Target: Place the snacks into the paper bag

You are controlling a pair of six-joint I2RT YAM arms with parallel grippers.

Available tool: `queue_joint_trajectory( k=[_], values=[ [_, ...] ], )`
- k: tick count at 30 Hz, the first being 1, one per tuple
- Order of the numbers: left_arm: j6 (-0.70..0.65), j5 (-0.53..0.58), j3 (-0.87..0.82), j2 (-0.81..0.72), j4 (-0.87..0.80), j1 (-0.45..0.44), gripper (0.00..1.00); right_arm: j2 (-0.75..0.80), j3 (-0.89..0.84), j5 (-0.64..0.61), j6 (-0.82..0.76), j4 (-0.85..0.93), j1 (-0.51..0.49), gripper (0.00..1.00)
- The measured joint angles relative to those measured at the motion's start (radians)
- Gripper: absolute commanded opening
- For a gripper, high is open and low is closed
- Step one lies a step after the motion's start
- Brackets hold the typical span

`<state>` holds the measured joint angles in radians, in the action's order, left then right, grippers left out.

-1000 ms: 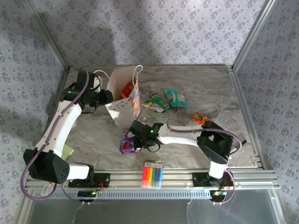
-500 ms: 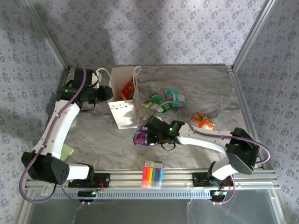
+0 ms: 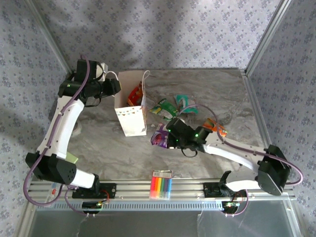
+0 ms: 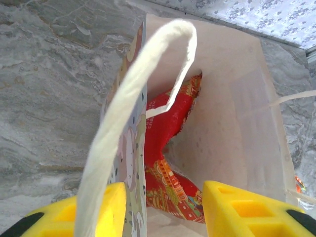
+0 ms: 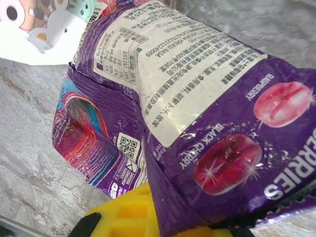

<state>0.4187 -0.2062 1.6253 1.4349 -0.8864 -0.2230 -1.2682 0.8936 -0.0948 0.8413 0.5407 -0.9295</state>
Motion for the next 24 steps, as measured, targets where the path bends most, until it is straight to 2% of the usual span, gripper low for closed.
queue_joint_trajectory(
  k=[8,13,20,24],
  values=[
    [-0.005,0.039,0.048,0.034,-0.023,0.0,0.39,0.175,-0.051,-0.008,-0.001,0.034,0.084,0.0],
    [-0.006,0.026,-0.016,0.016,0.027,0.016,0.31,0.251,-0.067,-0.008,-0.001,0.077,0.138,0.0],
    [0.018,-0.043,-0.129,-0.041,0.108,0.055,0.22,0.275,-0.073,-0.007,-0.001,0.1,0.185,0.0],
    [0.014,-0.049,-0.135,-0.061,0.14,0.058,0.11,0.275,-0.074,-0.003,-0.002,0.1,0.2,0.0]
  ],
)
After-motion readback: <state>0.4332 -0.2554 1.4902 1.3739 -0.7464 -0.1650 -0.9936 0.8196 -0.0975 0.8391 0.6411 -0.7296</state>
